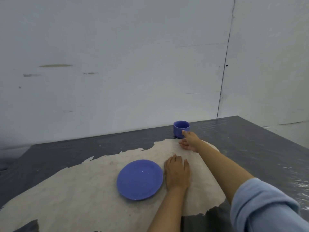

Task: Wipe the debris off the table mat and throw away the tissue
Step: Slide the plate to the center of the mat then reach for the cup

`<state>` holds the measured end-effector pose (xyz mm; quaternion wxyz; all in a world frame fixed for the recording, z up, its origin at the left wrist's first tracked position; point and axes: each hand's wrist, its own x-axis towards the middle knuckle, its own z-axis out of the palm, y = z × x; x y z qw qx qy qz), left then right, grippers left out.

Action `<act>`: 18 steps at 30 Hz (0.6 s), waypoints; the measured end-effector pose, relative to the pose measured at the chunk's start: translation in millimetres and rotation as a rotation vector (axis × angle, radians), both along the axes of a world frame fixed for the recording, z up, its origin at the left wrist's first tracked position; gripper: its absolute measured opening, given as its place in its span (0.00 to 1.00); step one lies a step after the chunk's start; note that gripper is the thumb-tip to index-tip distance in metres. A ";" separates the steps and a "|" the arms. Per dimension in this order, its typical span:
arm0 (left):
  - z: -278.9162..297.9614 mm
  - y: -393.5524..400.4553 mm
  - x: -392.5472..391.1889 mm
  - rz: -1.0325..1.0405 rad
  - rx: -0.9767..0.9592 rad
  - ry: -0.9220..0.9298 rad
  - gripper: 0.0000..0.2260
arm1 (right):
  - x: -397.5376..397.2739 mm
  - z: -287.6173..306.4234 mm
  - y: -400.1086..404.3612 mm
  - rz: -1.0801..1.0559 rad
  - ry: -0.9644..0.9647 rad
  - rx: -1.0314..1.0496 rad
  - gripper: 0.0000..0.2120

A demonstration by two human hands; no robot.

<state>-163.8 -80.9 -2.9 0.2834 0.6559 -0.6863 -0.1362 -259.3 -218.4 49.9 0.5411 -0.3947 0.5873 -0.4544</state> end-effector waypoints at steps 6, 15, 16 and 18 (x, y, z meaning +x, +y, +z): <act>2.8 0.6 -2.4 0.007 0.008 0.050 0.22 | -20.1 -9.3 17.8 -0.077 -0.011 -0.083 0.19; 34.6 -5.8 12.8 -0.080 0.181 0.392 0.17 | -42.6 12.8 85.8 0.012 -0.103 -0.190 0.13; 40.5 -3.1 18.2 -0.078 0.168 0.496 0.15 | -41.7 18.7 93.3 0.035 -0.094 -0.205 0.14; 51.3 2.9 31.3 -0.042 0.101 0.668 0.12 | -35.9 30.8 107.3 0.086 -0.075 -0.224 0.16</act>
